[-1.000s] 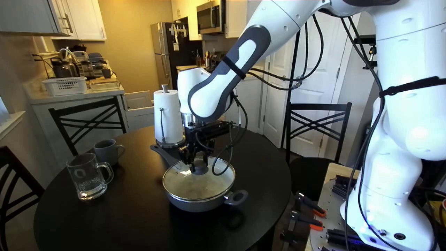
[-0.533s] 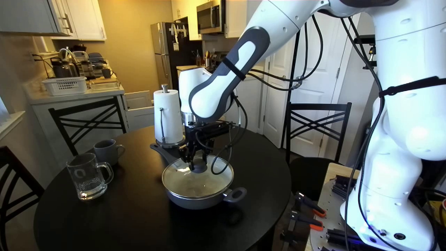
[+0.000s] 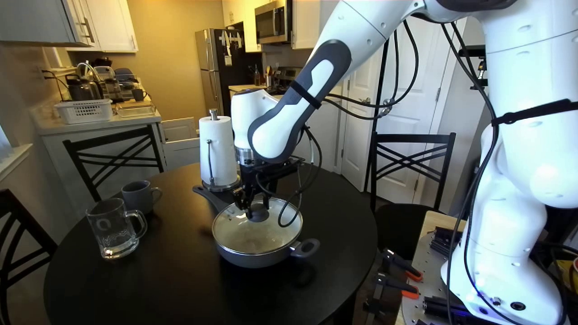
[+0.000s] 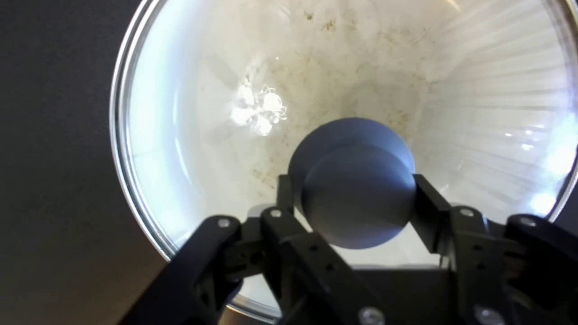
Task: Place the lid on the pan
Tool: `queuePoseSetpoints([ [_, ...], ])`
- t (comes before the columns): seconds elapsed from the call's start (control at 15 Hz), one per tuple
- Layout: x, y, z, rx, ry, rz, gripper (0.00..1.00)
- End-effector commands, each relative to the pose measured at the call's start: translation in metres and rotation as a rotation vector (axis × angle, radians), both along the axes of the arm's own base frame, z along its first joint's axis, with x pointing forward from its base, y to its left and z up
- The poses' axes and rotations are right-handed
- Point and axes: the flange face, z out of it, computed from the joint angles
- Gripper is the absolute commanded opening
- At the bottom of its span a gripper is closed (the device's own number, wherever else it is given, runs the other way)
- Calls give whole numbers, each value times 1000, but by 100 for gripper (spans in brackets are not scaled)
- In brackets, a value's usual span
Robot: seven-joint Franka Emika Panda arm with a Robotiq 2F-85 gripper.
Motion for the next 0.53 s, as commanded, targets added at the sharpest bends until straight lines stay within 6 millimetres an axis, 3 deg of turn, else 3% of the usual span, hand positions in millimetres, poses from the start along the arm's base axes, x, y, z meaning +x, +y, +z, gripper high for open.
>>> queuePoseSetpoints([
  [0.0, 1, -3, 4, -29, -33, -4, 95],
  [0.07, 1, -4, 4, -33, -32, 0, 100],
  [0.47, 4, -8, 2, -25, -13, 4, 100],
])
